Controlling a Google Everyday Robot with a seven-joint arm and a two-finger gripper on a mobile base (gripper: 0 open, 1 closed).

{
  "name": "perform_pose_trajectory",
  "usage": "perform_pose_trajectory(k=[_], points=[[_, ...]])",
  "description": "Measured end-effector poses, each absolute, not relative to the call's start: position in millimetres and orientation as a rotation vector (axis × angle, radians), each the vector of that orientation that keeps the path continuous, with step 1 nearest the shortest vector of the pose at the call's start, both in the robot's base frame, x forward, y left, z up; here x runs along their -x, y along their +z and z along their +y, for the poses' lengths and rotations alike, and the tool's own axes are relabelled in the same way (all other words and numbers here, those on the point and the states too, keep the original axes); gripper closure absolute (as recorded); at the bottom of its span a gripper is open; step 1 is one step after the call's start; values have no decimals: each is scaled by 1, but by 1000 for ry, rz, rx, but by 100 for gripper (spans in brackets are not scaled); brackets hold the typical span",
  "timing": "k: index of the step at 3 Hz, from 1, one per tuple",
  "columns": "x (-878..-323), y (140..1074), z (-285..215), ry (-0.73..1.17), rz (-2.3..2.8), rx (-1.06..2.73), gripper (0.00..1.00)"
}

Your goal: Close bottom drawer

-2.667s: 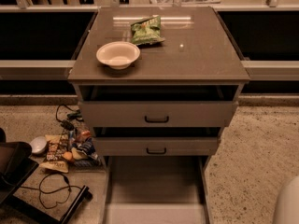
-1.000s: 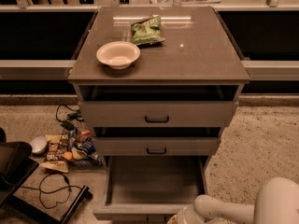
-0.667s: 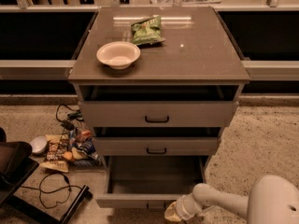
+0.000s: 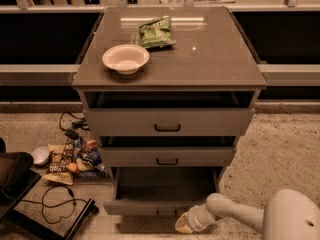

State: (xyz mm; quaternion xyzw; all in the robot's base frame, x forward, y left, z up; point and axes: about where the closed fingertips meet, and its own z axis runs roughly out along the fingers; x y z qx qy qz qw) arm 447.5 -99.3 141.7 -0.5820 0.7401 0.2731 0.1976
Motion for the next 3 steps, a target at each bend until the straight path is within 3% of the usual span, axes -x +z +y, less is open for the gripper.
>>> perform_pose_trajectory(k=[1,3], points=[[-448,142,-99,764,2071,1629,100],[-527,168,-116,657,2046,1607,100]])
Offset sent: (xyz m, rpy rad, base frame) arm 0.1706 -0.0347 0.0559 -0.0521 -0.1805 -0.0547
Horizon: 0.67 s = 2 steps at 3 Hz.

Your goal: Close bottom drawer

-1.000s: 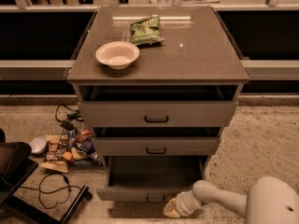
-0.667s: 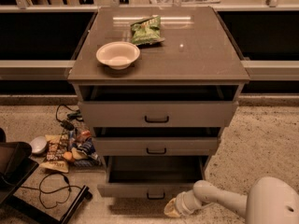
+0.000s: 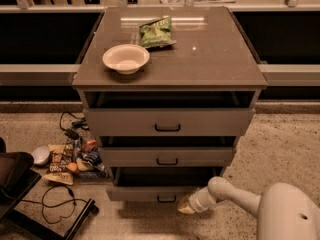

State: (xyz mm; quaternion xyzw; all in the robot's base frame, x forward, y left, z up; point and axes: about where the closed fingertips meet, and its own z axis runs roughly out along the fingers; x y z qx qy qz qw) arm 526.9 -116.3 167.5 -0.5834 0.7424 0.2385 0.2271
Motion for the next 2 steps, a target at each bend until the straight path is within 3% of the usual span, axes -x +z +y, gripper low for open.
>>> perform_pose_trajectory(k=[2], points=[[-600,181,-136,579,2062,1566,100]])
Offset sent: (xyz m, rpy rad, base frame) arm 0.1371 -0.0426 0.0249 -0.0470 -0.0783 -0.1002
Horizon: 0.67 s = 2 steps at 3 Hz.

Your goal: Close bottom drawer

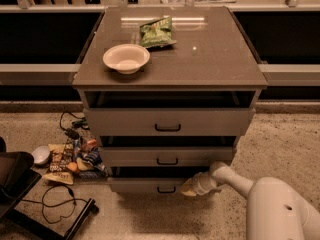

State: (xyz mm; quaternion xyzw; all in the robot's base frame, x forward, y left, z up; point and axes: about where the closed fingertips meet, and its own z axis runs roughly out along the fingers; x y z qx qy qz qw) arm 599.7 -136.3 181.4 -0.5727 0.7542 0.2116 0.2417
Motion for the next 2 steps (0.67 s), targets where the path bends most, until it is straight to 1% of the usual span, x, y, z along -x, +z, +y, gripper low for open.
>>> perform_pose_trajectory(k=[1,2], points=[[-600,181,-136,579,2062,1566,100],[-620,175,-147,543,2090,1517,100]])
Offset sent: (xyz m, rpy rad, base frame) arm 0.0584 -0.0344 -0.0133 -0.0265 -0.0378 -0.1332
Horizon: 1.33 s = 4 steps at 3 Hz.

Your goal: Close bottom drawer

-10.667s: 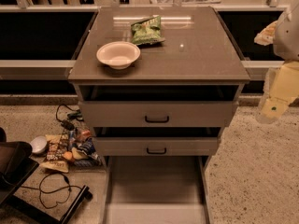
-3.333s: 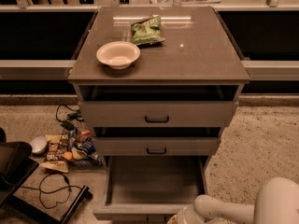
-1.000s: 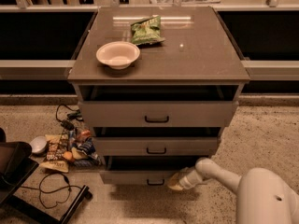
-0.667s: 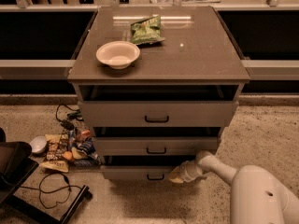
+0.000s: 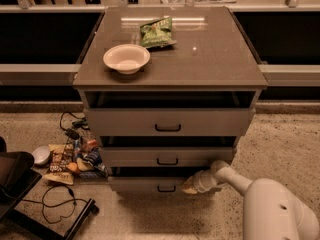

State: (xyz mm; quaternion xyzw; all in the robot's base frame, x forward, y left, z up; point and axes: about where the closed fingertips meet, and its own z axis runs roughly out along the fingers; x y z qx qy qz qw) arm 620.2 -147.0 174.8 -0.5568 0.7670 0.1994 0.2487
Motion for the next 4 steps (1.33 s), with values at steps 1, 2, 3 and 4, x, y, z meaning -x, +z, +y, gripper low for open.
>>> perform_pose_trajectory(k=[1,2,3,4], points=[[-629,171,-151,518,2094,1491,100],[-641,164,-157,473,2100,1445,100],[-641,164,-157,473,2100,1445,100],[-641,164,-157,473,2100,1445,100]])
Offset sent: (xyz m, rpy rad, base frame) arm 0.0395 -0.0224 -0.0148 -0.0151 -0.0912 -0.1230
